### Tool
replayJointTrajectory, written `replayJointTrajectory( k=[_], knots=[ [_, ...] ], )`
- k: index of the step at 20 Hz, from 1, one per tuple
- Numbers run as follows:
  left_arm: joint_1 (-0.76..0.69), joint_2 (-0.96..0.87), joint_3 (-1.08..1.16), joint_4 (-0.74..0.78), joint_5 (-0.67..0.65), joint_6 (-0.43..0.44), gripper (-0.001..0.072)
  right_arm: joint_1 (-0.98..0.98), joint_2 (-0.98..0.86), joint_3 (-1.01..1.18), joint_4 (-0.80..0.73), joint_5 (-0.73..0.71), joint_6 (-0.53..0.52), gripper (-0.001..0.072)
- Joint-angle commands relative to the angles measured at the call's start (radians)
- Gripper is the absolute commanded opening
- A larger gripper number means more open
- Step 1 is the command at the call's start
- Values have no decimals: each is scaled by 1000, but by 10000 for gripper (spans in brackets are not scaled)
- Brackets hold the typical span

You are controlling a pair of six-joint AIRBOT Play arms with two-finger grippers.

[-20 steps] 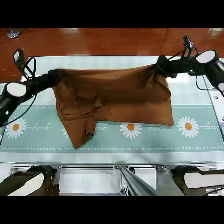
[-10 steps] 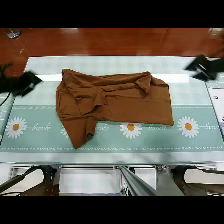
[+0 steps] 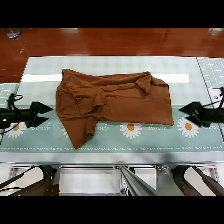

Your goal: Fold the shirts.

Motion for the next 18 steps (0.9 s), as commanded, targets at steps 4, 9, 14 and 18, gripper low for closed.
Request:
replayJointTrajectory(
  k=[4, 9, 14, 18],
  knots=[
    [-192, -88, -25, -94, 154, -2, 701, -5, 53, -161, 46, 34, -36, 629],
    [-248, -119, -24, -146, 175, 42, 227, -5, 53, -161, 52, 13, -39, 629],
    [-248, -116, 23, -153, 95, 117, 27, -5, 37, -161, -10, -47, 34, 628],
    [-248, -116, 35, -153, 88, 117, 27, -5, -24, -161, 11, -50, 62, 629]
  ],
)
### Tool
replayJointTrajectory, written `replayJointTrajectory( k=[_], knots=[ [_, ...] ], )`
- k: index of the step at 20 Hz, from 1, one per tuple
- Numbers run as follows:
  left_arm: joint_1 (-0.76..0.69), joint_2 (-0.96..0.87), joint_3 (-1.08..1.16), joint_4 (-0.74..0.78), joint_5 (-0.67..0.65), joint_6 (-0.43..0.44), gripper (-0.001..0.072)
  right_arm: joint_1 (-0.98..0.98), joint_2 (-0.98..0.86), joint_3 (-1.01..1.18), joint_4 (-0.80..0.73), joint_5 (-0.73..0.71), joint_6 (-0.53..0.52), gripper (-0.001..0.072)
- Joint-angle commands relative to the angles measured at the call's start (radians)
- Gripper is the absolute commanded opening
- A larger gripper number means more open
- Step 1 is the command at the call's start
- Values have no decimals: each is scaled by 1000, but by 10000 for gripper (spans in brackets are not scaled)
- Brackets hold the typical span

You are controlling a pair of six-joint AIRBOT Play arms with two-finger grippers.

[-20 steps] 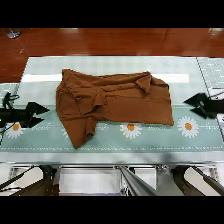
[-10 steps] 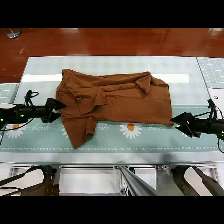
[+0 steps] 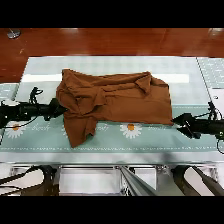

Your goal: Fold the shirts.

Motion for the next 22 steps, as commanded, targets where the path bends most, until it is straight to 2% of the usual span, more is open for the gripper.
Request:
replayJointTrajectory(
  k=[1, 5, 8, 11, 12, 13, 14, 15, 18, 20, 22],
  knots=[
    [-2, -1, 11, -5, -18, 12, 26, 0, -48, 0, 3, -14, 25, 629],
    [-2, -1, 11, -5, -17, 12, 27, 9, -134, 1, 111, -77, -27, 629],
    [-2, -1, 10, -6, -17, 10, 27, 132, -207, 23, 120, -168, 1, 628],
    [-2, 0, 11, -29, -26, -33, 27, 249, -267, 113, 127, -256, 45, 628],
    [-2, 0, 14, -40, -32, -33, 27, 277, -286, 153, 126, -271, 67, 593],
    [-2, 0, 22, -45, -40, -32, 27, 300, -307, 193, 127, -271, 75, 426],
    [-2, 0, 36, -47, -56, -30, 26, 321, -323, 228, 125, -256, 63, 111],
    [-2, 2, 58, -47, -77, -30, 26, 342, -337, 265, 119, -237, 43, 31],
    [-1, 69, 170, -60, -125, -31, 26, 356, -343, 450, 82, -97, 44, 31],
    [6, 160, 301, -98, -126, -31, 26, 356, -325, 672, 19, -1, 65, 31],
    [12, 233, 480, -121, -121, -49, 26, 356, -288, 931, -12, 34, 90, 31]
  ],
)
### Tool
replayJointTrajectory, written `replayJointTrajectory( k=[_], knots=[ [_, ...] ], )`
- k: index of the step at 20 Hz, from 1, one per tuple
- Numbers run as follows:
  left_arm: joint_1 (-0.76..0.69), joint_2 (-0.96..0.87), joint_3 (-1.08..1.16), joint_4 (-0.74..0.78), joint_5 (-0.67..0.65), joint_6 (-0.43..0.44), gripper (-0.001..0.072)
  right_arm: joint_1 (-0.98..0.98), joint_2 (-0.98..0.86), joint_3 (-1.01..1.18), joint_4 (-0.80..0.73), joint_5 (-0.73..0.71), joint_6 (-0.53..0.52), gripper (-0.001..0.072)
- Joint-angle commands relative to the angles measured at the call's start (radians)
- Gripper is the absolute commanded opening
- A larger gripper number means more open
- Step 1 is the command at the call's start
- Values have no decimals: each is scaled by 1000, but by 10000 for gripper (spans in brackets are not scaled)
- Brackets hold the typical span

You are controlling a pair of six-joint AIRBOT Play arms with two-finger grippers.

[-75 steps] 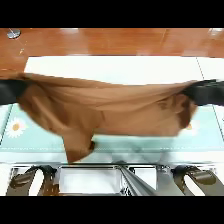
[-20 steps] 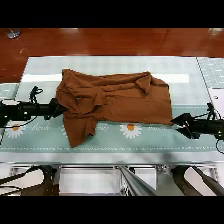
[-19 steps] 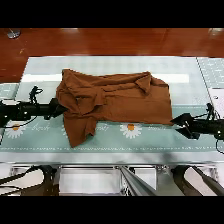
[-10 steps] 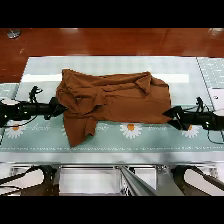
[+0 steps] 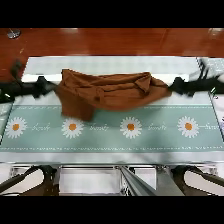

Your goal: Fold the shirts.

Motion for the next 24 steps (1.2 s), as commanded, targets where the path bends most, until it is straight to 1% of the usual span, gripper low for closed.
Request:
replayJointTrajectory(
  k=[1, 2, 3, 5, 9, 11, 13, 14, 16, 19, 22, 24],
  knots=[
    [8, 116, 276, -39, -4, -25, 26, 9, 44, 406, -71, 98, 37, 31],
    [11, 140, 374, -34, -2, -45, 26, 9, 66, 513, -79, 114, 41, 31],
    [12, 165, 455, -16, 5, -85, 26, 9, 97, 608, -85, 153, 42, 31],
    [12, 231, 597, 62, 30, -122, 26, 9, 186, 695, -110, 174, 45, 31],
    [32, 370, 775, 357, 26, -198, 25, 5, 409, 718, -228, 206, 45, 31],
    [52, 463, 812, 535, 1, -245, 25, 5, 516, 718, -320, 216, 61, 31],
    [70, 566, 815, 708, -23, -323, 25, 5, 609, 718, -410, 207, 97, 31],
    [72, 611, 815, 754, -39, -335, 25, 5, 648, 718, -448, 212, 112, 31],
    [72, 690, 815, 807, -51, -338, 25, 5, 711, 718, -464, 255, 130, 31],
    [56, 752, 816, 856, -54, -340, 25, 5, 761, 718, -468, 382, 154, 31],
    [2, 756, 793, 858, -141, -366, 25, 5, 764, 713, -471, 462, 156, 31],
    [-21, 746, 704, 855, -161, -375, 25, 5, 748, 673, -470, 517, 157, 31]
  ],
)
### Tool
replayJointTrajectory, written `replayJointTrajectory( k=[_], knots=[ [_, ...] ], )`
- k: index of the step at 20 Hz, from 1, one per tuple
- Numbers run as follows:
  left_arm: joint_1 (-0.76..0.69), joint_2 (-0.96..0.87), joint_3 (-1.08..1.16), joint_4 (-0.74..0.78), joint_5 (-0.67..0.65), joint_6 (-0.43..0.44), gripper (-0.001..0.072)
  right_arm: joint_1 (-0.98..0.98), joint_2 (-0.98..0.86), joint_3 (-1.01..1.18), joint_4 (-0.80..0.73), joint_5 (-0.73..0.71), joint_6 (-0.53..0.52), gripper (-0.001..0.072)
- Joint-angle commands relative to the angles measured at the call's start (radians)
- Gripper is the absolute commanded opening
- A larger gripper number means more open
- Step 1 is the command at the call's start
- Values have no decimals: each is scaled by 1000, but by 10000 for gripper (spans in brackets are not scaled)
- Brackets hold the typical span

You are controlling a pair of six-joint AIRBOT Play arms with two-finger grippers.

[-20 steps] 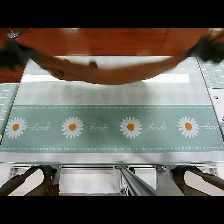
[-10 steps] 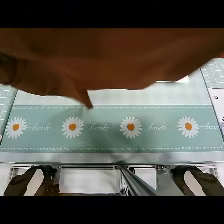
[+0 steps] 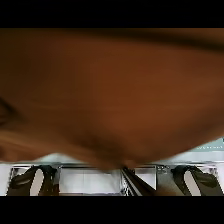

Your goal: Fold the shirts.

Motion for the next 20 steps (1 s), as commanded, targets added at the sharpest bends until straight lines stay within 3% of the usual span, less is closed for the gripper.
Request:
replayJointTrajectory(
  k=[1, 5, 10, 13, 16, 20],
  knots=[
    [-33, -3, -126, 11, -60, -23, 25, 0, -10, -63, -5, 114, 8, 31],
    [-33, -104, -399, -180, -37, 23, 25, 1, -89, -314, 102, -17, -15, 31],
    [-63, -389, -548, -246, 189, 54, 25, 1, -362, -550, 182, -275, -101, 31],
    [-154, -601, -547, -254, 349, 52, 25, 58, -620, -552, 283, -386, -208, 31],
    [-222, -789, -531, -254, 524, 10, 25, 79, -865, -472, 285, -512, -151, 31],
    [-226, -985, -483, -334, 640, -134, 26, 79, -1126, -237, 285, -491, -87, 31]
  ],
)
